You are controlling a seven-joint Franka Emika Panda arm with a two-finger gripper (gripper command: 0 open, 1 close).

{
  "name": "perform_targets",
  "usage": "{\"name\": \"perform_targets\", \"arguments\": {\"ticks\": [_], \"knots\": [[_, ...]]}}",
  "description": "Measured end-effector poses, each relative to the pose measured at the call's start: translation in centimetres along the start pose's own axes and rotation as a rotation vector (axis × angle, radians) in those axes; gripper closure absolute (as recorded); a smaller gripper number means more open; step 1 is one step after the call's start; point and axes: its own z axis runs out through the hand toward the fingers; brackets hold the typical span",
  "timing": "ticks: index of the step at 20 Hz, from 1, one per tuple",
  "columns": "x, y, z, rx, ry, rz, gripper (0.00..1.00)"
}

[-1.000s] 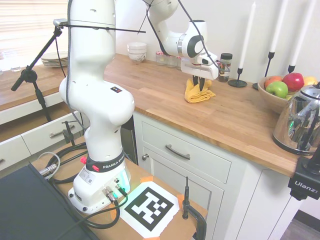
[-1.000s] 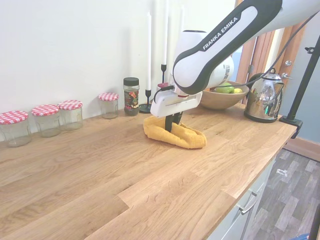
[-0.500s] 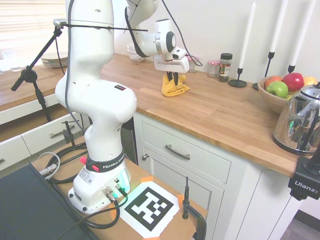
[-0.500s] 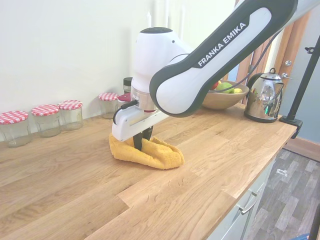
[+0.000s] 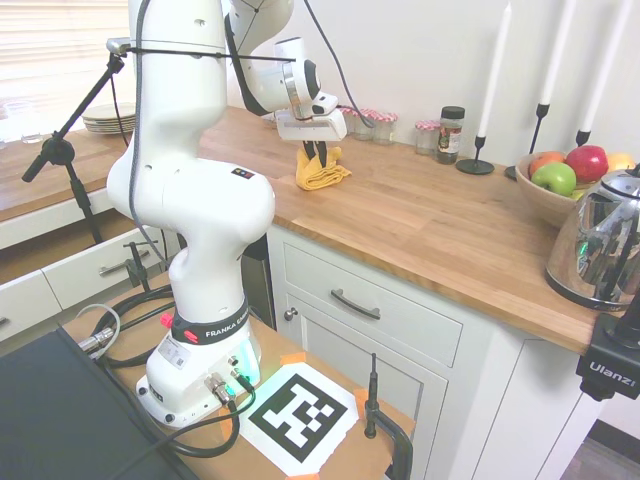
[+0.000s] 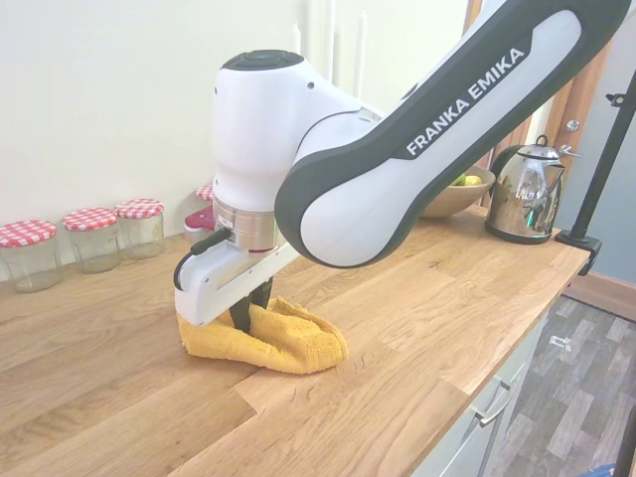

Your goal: Wipe the counter

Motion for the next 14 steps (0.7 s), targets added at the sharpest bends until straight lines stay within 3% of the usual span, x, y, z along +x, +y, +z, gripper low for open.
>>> {"name": "perform_targets", "arguments": {"ticks": [8, 14], "knots": [[1.4, 0.9, 0.1, 0.003, -0.025, 0.051, 1.0], [8.6, 6.9, 1.4, -0.007, -0.054, 0.129, 1.0]]}}
